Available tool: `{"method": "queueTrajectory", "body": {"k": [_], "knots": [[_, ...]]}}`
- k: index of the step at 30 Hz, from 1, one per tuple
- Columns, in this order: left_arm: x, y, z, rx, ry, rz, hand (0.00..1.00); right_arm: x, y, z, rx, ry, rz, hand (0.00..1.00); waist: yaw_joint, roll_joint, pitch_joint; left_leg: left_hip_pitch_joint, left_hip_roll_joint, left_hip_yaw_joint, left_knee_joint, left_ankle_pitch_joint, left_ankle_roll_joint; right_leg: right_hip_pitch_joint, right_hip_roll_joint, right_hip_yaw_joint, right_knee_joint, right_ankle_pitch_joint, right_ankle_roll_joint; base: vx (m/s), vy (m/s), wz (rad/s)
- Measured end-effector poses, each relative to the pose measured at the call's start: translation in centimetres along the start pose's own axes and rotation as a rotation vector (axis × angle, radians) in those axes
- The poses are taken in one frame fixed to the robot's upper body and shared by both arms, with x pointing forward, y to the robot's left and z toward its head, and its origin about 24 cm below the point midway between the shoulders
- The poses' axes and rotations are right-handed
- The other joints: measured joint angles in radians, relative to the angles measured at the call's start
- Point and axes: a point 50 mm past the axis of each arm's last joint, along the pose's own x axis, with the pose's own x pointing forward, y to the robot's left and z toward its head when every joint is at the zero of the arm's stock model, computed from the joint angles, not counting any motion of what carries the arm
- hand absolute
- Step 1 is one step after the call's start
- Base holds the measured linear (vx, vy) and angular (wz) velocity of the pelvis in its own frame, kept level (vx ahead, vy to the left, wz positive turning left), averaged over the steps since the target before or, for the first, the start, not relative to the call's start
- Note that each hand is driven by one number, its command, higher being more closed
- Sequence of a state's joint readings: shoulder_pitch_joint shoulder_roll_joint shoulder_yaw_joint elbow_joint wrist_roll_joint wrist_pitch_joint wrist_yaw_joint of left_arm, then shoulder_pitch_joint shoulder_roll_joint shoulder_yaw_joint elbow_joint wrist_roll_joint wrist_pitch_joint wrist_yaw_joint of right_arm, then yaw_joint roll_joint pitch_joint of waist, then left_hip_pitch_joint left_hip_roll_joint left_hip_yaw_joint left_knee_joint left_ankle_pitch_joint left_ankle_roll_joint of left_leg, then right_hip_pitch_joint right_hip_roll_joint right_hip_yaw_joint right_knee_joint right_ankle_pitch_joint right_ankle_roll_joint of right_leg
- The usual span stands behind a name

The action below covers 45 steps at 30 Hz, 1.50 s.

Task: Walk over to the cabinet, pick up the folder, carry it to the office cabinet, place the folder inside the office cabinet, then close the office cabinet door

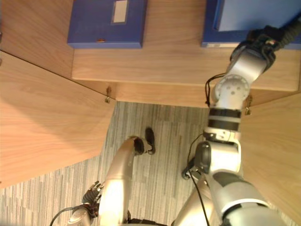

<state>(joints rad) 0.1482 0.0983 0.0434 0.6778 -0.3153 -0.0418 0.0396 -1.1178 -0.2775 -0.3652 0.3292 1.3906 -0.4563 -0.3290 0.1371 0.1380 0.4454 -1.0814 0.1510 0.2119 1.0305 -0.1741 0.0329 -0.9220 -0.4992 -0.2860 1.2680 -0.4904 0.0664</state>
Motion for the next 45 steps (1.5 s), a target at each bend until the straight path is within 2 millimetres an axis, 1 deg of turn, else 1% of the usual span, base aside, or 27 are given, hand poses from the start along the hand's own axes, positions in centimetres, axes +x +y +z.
{"method": "queueTrajectory", "body": {"k": [3,4,7,9,11,13,17,18,21,22,23,24,26,27,29,30,34,36,41,43,45], "knots": [[0.2,-0.1,0.0,-0.008,0.006,0.012,0.00,0.5,0.0,0.4,-0.009,-0.015,-0.034,1.00,0.002,-0.001,0.001,0.000,-0.009,0.001,-0.020,0.007,0.001,0.001,-0.004,-0.007,-0.016,0.007,0.002,0.04,-0.012,0.06],[0.2,-0.1,0.0,-0.009,0.010,0.015,0.00,0.6,0.0,0.4,-0.009,-0.016,-0.039,0.00,0.002,-0.002,0.001,0.000,-0.010,0.001,-0.025,0.009,0.000,0.002,-0.004,-0.009,-0.020,0.009,0.002,0.05,-0.024,0.04],[0.4,-0.3,0.2,-0.018,0.003,0.024,0.00,1.1,0.7,0.9,0.038,-0.044,-0.063,0.00,0.004,-0.008,0.005,0.002,-0.022,0.000,-0.059,0.031,0.008,0.002,-0.006,-0.016,-0.041,0.019,0.002,0.04,-0.033,0.09],[0.4,-0.3,0.2,-0.033,0.005,0.035,0.00,1.6,1.1,1.4,0.123,-0.079,-0.105,0.00,0.006,-0.014,0.009,0.003,-0.023,0.000,-0.074,0.042,0.013,0.002,-0.002,-0.020,-0.056,0.028,0.001,0.05,-0.041,0.01],[0.4,-0.4,0.2,-0.048,0.004,0.040,0.00,1.8,1.3,1.9,0.163,-0.113,-0.115,0.00,0.006,-0.015,0.010,0.003,-0.024,0.000,-0.092,0.049,0.008,0.002,0.003,-0.025,-0.074,0.039,0.000,0.03,-0.020,-0.04],[0.4,-0.4,0.2,-0.060,0.008,0.046,0.00,2.0,1.1,2.8,0.189,-0.157,-0.138,0.00,0.003,-0.016,0.010,0.010,-0.024,0.003,-0.127,0.063,0.005,0.006,0.012,-0.032,-0.107,0.060,-0.001,0.05,-0.025,-0.05],[0.4,-0.3,0.1,-0.063,0.013,0.057,0.00,1.9,0.6,2.8,0.186,-0.161,-0.172,0.00,-0.009,-0.023,0.014,0.038,-0.023,0.016,-0.186,0.090,0.004,0.016,0.027,-0.033,-0.155,0.089,-0.004,0.06,-0.058,-0.09],[0.4,-0.1,0.1,-0.070,0.013,0.064,0.00,1.8,0.3,2.7,0.180,-0.160,-0.182,0.00,-0.016,-0.028,0.018,0.052,-0.022,0.019,-0.212,0.101,-0.002,0.022,0.036,-0.034,-0.177,0.101,-0.004,0.06,-0.090,-0.15],[0.4,0.1,0.1,-0.092,0.018,0.075,0.00,1.5,-0.6,2.5,0.139,-0.156,-0.204,0.00,-0.026,-0.036,0.022,0.071,-0.015,0.025,-0.251,0.117,-0.004,0.034,0.054,-0.038,-0.214,0.121,-0.006,0.04,-0.068,-0.14],[0.4,0.2,0.0,-0.090,0.022,0.078,0.00,1.2,-1.3,2.3,0.120,-0.150,-0.220,0.00,-0.031,-0.038,0.021,0.078,-0.010,0.028,-0.271,0.125,-0.007,0.037,0.065,-0.041,-0.237,0.132,-0.008,0.05,-0.087,-0.22],[0.4,0.2,0.0,-0.088,0.023,0.082,0.00,1.0,-2.3,2.0,0.107,-0.134,-0.257,0.00,-0.035,-0.039,0.022,0.085,-0.005,0.032,-0.295,0.137,-0.003,0.038,0.080,-0.041,-0.262,0.147,-0.011,0.08,-0.118,-0.23],[0.6,0.2,0.2,-0.086,0.023,0.083,0.00,0.8,-3.6,2.0,0.084,-0.129,-0.304,0.00,-0.037,-0.040,0.022,0.096,-0.005,0.041,-0.326,0.153,-0.006,0.038,0.085,-0.042,-0.283,0.160,-0.012,0.07,-0.104,-0.17],[0.7,0.2,0.5,-0.083,0.018,0.084,0.00,0.4,-5.0,1.9,0.069,-0.126,-0.354,0.00,-0.037,-0.041,0.022,0.105,-0.005,0.048,-0.357,0.170,0.001,0.037,0.093,-0.042,-0.307,0.173,-0.018,0.05,-0.084,-0.10],[0.8,0.2,0.7,-0.083,0.013,0.086,0.00,0.2,-5.8,1.7,0.061,-0.117,-0.382,0.00,-0.039,-0.041,0.022,0.111,-0.004,0.049,-0.381,0.181,-0.004,0.039,0.101,-0.045,-0.325,0.184,-0.023,0.04,-0.079,-0.10],[0.9,0.1,1.0,-0.088,0.006,0.088,0.00,0.1,-6.2,1.8,0.079,-0.115,-0.409,0.00,-0.036,-0.041,0.022,0.124,-0.001,0.055,-0.421,0.202,0.003,0.047,0.111,-0.057,-0.359,0.202,-0.035,0.05,-0.094,-0.09],[0.9,0.2,1.0,-0.088,0.006,0.091,0.00,0.0,-6.4,1.9,0.077,-0.113,-0.412,0.00,-0.038,-0.041,0.022,0.133,-0.001,0.055,-0.440,0.210,-0.002,0.058,0.116,-0.065,-0.376,0.210,-0.038,0.05,-0.104,-0.06],[0.9,0.3,1.1,-0.117,0.004,0.095,0.00,0.1,-6.1,1.5,0.024,-0.085,-0.392,0.00,-0.036,-0.045,0.021,0.185,-0.003,0.068,-0.508,0.232,-0.003,0.094,0.131,-0.069,-0.430,0.234,-0.041,0.02,-0.074,-0.07],[1.1,0.2,1.7,-0.129,-0.019,0.088,0.00,0.0,-6.3,1.1,-0.019,-0.063,-0.390,0.00,-0.037,-0.045,0.021,0.198,0.001,0.076,-0.530,0.241,-0.009,0.103,0.141,-0.069,-0.455,0.248,-0.044,0.01,-0.044,-0.13],[1.6,-0.6,3.5,-0.157,-0.081,0.061,0.00,-0.4,-7.0,0.0,-0.073,-0.012,-0.406,0.00,-0.039,-0.045,0.020,0.224,0.003,0.094,-0.576,0.260,-0.002,0.118,0.155,-0.069,-0.499,0.272,-0.045,0.01,-0.006,-0.09],[1.7,-0.9,3.9,-0.160,-0.090,0.052,0.00,-0.6,-7.6,-0.2,-0.081,0.000,-0.426,0.00,-0.038,-0.044,0.020,0.248,0.003,0.099,-0.598,0.264,-0.006,0.138,0.162,-0.069,-0.521,0.279,-0.043,0.03,0.003,-0.07],[1.8,-1.0,4.0,-0.161,-0.092,0.048,0.00,-0.8,-7.7,-0.5,-0.099,0.014,-0.417,0.00,-0.039,-0.045,0.016,0.265,0.001,0.104,-0.624,0.272,-0.006,0.149,0.168,-0.069,-0.541,0.286,-0.042,0.03,0.005,-0.08]]}}
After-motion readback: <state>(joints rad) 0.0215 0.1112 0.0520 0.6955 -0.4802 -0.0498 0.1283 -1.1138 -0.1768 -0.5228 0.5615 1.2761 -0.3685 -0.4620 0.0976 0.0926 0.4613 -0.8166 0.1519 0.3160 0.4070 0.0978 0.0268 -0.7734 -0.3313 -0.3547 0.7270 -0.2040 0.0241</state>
